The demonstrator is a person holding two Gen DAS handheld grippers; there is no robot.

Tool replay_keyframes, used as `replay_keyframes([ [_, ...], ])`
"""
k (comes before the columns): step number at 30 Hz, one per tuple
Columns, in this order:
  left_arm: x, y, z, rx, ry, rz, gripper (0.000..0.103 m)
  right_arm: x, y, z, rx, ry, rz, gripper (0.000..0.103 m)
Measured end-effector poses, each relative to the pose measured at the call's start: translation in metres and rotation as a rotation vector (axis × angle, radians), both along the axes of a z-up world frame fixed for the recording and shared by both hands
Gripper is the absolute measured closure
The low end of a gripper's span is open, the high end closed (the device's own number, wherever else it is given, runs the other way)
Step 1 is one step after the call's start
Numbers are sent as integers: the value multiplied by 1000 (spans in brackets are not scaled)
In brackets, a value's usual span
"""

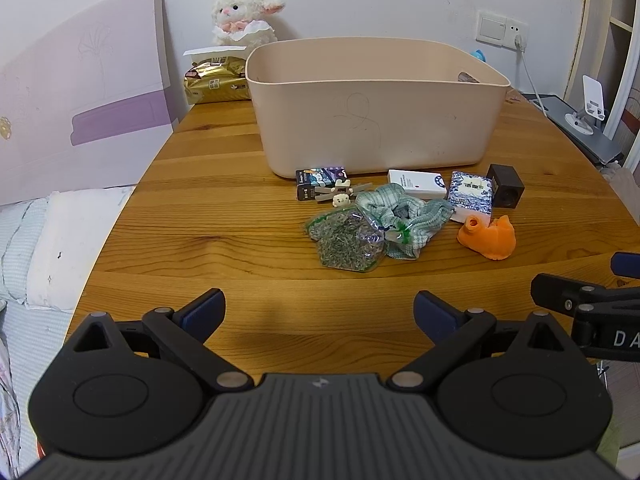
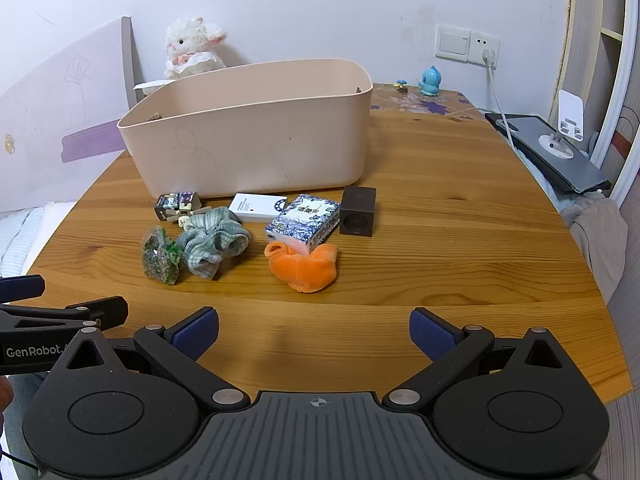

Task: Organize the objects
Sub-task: 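Move both grippers toward the items in front of the basket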

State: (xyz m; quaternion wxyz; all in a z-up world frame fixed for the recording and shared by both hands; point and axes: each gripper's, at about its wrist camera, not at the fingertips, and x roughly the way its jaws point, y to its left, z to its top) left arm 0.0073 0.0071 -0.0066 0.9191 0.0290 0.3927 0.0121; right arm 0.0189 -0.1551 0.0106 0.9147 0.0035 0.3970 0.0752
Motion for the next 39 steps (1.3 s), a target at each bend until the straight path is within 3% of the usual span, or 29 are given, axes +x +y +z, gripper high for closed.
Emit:
replay_keyframes([
  [39,27,10,-15,-21,45,4,2,28,6,-13,-32,25,26,0],
])
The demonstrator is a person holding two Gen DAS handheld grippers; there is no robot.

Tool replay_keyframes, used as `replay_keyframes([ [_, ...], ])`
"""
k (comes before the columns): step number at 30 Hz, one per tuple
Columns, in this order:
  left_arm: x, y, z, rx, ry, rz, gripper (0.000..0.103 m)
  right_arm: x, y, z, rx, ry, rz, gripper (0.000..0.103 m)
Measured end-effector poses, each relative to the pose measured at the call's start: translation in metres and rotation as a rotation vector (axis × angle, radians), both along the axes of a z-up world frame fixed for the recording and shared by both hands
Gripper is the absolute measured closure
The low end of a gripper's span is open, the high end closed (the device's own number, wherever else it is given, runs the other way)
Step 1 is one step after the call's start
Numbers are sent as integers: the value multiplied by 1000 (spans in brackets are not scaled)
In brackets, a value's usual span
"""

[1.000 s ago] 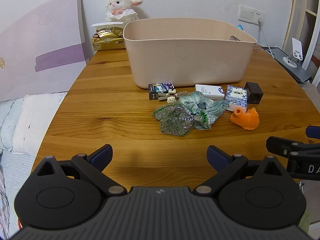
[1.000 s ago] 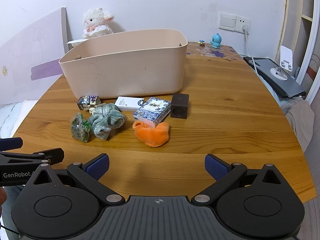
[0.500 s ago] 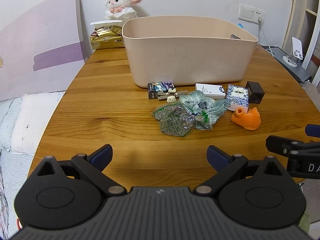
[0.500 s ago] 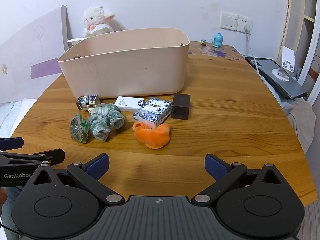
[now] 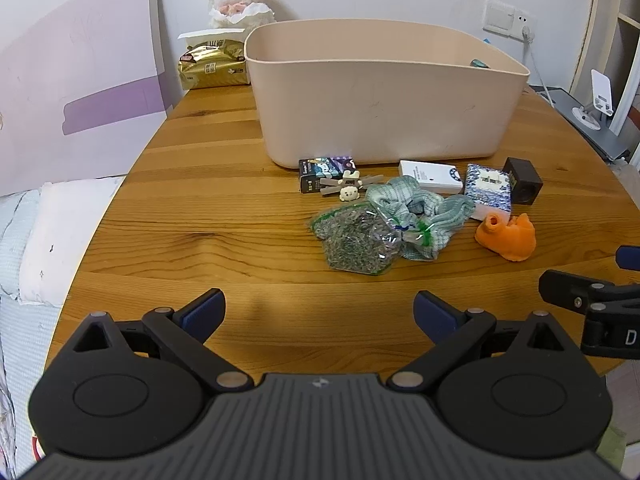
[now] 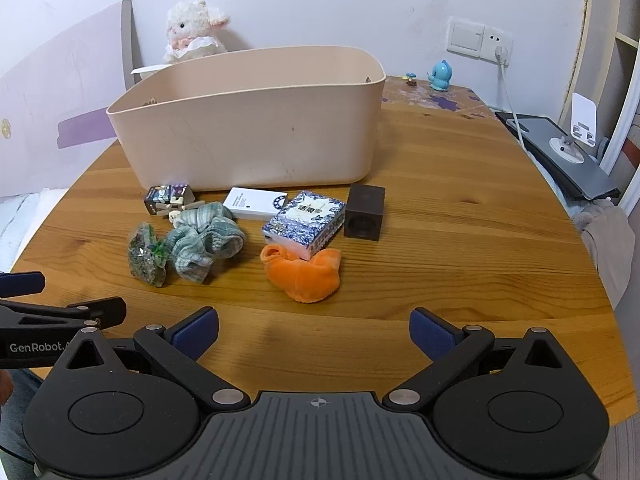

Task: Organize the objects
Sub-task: 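Move both grippers toward the items in front of the basket, then grasp the orange plush with the right gripper while the left grasps the green mesh bag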

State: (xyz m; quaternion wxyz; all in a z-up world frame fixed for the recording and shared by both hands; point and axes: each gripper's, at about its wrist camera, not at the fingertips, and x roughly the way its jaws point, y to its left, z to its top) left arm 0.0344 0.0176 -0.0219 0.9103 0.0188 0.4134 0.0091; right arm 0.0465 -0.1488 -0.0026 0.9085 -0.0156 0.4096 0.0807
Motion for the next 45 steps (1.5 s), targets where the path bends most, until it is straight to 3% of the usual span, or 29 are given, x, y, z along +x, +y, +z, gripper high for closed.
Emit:
replay_keyframes([
  [16,29,9,-23,42,0,6,2,34,11,-21,-33,33,31,0],
  [24,49,8,-35,40,8,-44,3,56,12,-37,-51,64,43,2],
  [30,65,6,-38,68,-31,-113,2,69,8,-43,-48,66,46,10],
  [33,76,4,-39,73,-41,-138,2,71,7,-41,-44,50,57,18],
  [36,82,3,-39,71,-56,-162,4,69,7,-39,-38,32,71,36],
  [39,86,7,-39,14,-46,-191,16,67,9,-37,-34,19,81,53],
  [43,87,8,-36,-36,-39,-204,36,63,10,-35,-33,11,84,86],
  [45,85,5,-36,-37,-49,-224,47,61,10,-34,-32,14,76,92],
])
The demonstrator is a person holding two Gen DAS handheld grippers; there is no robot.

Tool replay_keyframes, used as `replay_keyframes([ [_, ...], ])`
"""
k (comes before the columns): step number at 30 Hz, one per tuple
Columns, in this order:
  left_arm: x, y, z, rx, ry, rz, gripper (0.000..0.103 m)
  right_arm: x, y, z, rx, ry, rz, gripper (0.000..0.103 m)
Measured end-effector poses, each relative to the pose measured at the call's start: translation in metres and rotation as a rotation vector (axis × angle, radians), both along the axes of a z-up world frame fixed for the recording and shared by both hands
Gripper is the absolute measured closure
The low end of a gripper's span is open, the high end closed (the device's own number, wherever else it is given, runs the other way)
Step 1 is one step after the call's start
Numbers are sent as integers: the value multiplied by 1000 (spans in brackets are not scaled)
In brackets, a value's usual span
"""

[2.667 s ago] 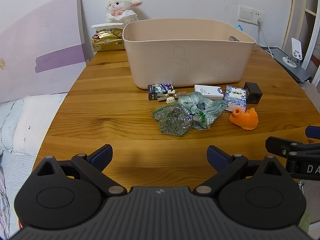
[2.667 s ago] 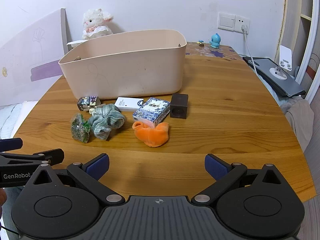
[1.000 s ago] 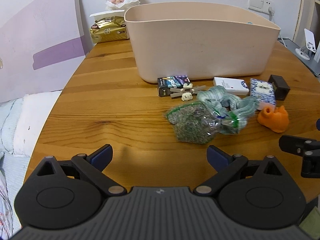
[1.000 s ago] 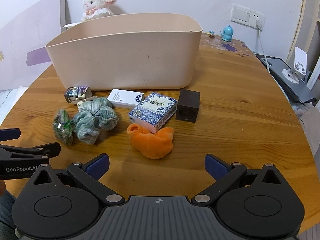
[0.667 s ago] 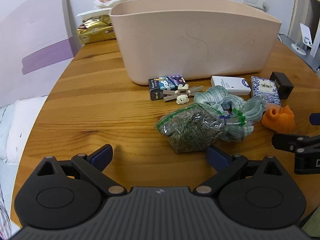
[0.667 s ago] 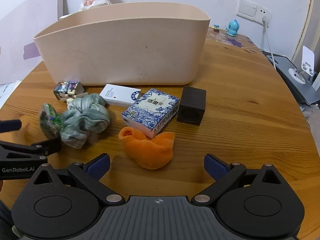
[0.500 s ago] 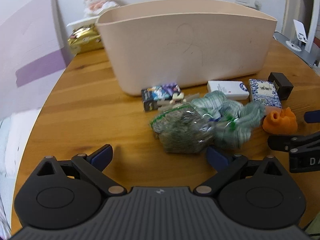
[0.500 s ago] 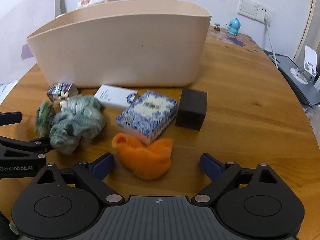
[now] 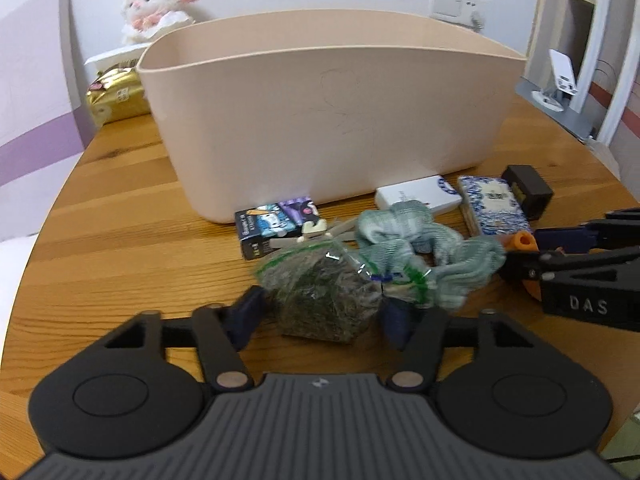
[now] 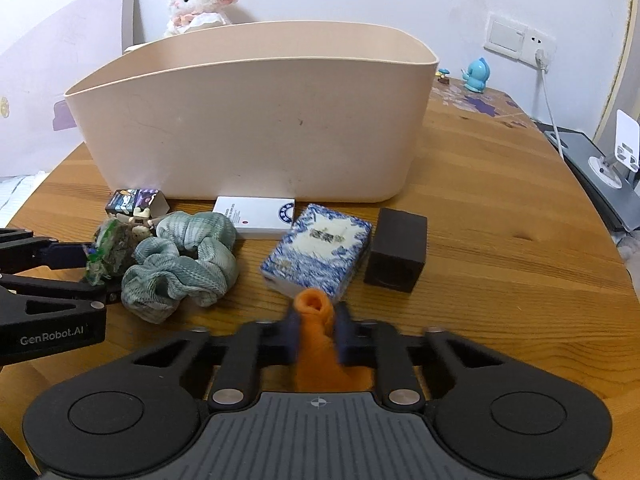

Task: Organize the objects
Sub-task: 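Grasp the orange plush with the right gripper while the left grasps the green mesh bag, then lift both items over the basket and open both grippers to drop them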

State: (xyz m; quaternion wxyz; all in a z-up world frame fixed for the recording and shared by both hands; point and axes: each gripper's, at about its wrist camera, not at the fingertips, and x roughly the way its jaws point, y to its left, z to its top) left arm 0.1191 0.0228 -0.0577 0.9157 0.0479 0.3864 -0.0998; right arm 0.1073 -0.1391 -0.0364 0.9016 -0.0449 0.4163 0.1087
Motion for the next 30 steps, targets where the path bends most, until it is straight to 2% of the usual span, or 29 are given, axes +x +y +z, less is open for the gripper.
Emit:
replay_keyframes([
  [3,-2,-4,2,6,-13,-15,64,-8,-2,2,10,0,-7,93],
  [5,-4,-5,2,14,-19,2,67,-9,-6,6,6,-12,-12,93],
  [11,-17,9,12,-4,-27,92,69,-28,-14,30,6,-70,-25,93],
  [20,-41,15,63,29,-110,115,69,-29,-25,88,15,-240,-14,93],
  [26,-31,10,94,39,-155,127,69,-15,-26,130,20,-377,-8,93],
  [30,-13,2,112,54,-205,137,69,7,-19,144,29,-426,-3,93],
])
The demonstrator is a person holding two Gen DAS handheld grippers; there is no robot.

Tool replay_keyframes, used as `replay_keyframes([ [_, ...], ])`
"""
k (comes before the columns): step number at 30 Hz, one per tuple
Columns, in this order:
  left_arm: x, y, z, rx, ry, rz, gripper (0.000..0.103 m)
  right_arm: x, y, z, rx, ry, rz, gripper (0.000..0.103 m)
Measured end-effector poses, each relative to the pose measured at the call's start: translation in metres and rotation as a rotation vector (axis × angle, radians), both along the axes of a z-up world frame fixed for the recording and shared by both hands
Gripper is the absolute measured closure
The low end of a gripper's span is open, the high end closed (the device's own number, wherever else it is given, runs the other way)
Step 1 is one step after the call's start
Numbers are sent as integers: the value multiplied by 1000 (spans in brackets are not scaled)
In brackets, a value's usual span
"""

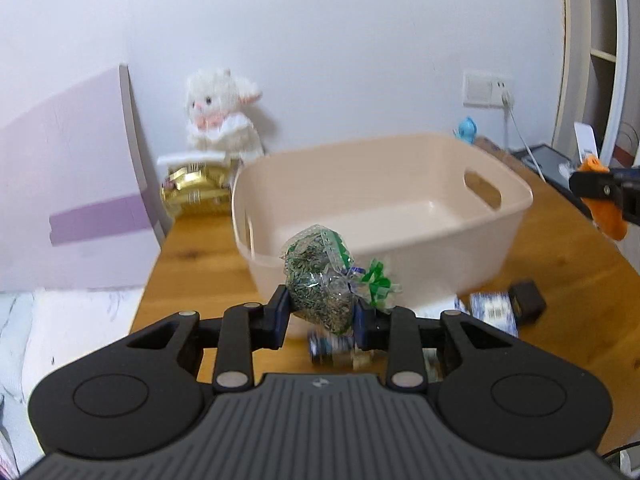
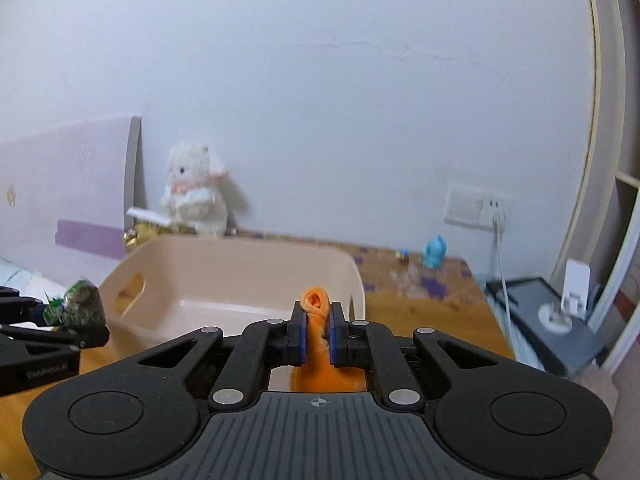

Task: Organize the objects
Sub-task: 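Lift both items over the basket and open both grippers to drop them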

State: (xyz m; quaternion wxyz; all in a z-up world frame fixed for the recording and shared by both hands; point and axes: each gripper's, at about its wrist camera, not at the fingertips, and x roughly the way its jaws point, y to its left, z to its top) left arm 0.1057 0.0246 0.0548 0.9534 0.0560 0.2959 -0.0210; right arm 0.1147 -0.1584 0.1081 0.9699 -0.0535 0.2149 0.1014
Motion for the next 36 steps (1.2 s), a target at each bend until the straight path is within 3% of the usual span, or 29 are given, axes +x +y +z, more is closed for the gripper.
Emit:
replay_keyframes([
  [8,61,-14,8,27,-11,30,69,66,18,-9,12,41,25,93],
  [20,139,-19,-42,19,155,92,69,133,43,-67,-48,213,24,91],
  [21,141,-18,-46,18,163,97,69,133,44,-69,-52,221,24,88],
  [22,143,-16,-48,17,169,100,69,134,45,-71,-56,224,23,74],
  [24,146,-14,-53,18,181,106,69,131,45,-70,-61,214,23,67],
  [28,143,-7,-49,-36,184,109,65,118,41,-56,-59,164,15,40],
  [29,140,-7,-46,-33,174,112,54,114,39,-52,-56,152,14,34],
  [30,137,-8,-42,-28,156,113,51,109,38,-47,-56,141,12,32],
  [32,129,-10,-33,-20,125,110,29,97,34,-38,-63,116,5,25],
  [34,118,-10,-23,-21,85,107,21,84,29,-30,-66,98,1,23],
  [36,109,-11,-15,-27,74,101,19,72,23,-22,-66,87,-3,17],
])
